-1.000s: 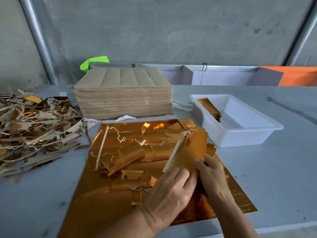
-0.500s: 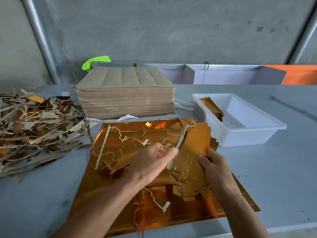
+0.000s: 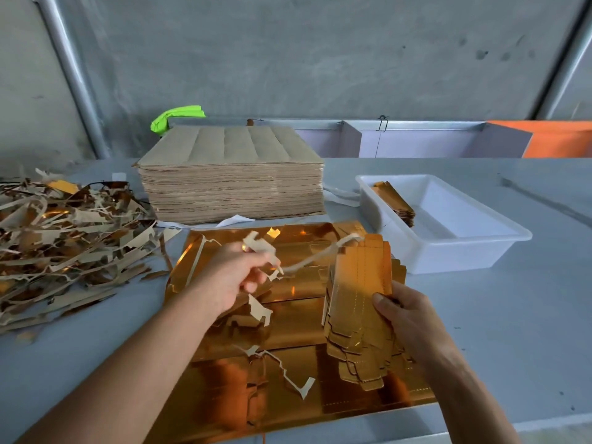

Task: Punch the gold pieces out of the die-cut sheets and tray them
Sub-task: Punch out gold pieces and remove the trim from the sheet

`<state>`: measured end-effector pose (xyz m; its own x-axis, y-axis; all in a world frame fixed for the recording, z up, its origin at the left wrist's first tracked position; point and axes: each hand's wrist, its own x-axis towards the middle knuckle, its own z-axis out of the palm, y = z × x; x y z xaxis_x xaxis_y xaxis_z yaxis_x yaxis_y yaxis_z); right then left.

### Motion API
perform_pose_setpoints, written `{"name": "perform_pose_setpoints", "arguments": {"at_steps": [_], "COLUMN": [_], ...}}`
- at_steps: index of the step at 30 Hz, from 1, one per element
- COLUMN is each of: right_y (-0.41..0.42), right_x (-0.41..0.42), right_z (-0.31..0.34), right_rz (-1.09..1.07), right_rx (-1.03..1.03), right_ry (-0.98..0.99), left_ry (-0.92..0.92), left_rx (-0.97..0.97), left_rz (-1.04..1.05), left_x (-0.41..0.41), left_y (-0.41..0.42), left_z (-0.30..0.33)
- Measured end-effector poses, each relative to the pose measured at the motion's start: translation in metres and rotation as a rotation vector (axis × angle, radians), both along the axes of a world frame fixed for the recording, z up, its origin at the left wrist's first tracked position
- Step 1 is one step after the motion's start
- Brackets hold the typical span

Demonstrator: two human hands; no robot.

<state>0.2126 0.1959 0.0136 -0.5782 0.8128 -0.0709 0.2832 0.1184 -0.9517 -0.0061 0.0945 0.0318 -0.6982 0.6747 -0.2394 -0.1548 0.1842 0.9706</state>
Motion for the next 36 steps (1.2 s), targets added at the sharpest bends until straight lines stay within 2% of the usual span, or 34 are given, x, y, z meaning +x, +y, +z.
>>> {"name": "perform_pose_setpoints", "arguments": {"at_steps": [3, 7, 13, 17, 19, 22, 23, 24, 25, 26, 27, 28, 29, 31, 33, 36], "right_y": [0.001, 0.004, 0.014, 0.018, 0.015, 0.009, 0.008, 0.006, 0.004, 0.003, 0.001, -0.001, -0.003, -0.006, -0.007, -0.006], "right_x": [0.001, 0.003, 0.017, 0.019, 0.013, 0.002, -0.002, -0.005, -0.008, -0.011, -0.014, -0.016, -0.018, -0.020, -0.020, -0.021], "right_z": [-0.002, -0.004, -0.004, -0.004, -0.004, -0.003, -0.004, -0.004, -0.004, -0.004, -0.004, -0.004, -0.004, -0.005, -0.008, -0.014], "right_rz": [0.024, 0.036, -0.086, -0.136, -0.124, -0.090, -0.081, -0.071, -0.061, -0.055, -0.053, -0.050, -0.042, -0.015, 0.003, 0.004], "right_rx": [0.011, 0.031, 0.064, -0.029, -0.072, -0.111, -0.112, -0.113, -0.117, -0.120, -0.120, -0.113, -0.103, -0.075, -0.047, -0.012], "right_ry": [-0.054, -0.144, -0.224, -0.168, -0.150, -0.121, -0.112, -0.104, -0.104, -0.104, -0.104, -0.105, -0.104, -0.104, -0.122, -0.146], "left_ry": [-0.059, 0.177, 0.189, 0.415, 0.579, 0.807, 0.921, 1.069, 1.220, 1.338, 1.412, 1.464, 1.513, 1.602, 1.602, 1.528], "left_rx": [0.080, 0.051, 0.157, 0.096, -0.142, -0.821, -0.978, -1.030, -0.957, -0.785, -0.610, -0.526, -0.508, -0.622, -0.706, -0.708], "left_rz": [0.213, 0.308, 0.743, 0.877, 0.744, 0.356, 0.262, 0.205, 0.172, 0.133, 0.049, -0.094, -0.239, -0.372, -0.373, -0.401], "left_x": [-0.018, -0.028, -0.094, -0.120, -0.120, -0.101, -0.091, -0.078, -0.065, -0.052, -0.037, -0.022, -0.011, -0.003, -0.008, -0.015], "left_y": [0.002, 0.009, 0.010, 0.009, 0.010, 0.006, 0.003, -0.002, -0.005, -0.008, -0.011, -0.012, -0.011, -0.007, -0.005, -0.006], "left_z": [0.002, 0.002, 0.039, 0.053, 0.046, 0.026, 0.022, 0.018, 0.012, 0.006, -0.001, -0.009, -0.017, -0.034, -0.040, -0.042]}}
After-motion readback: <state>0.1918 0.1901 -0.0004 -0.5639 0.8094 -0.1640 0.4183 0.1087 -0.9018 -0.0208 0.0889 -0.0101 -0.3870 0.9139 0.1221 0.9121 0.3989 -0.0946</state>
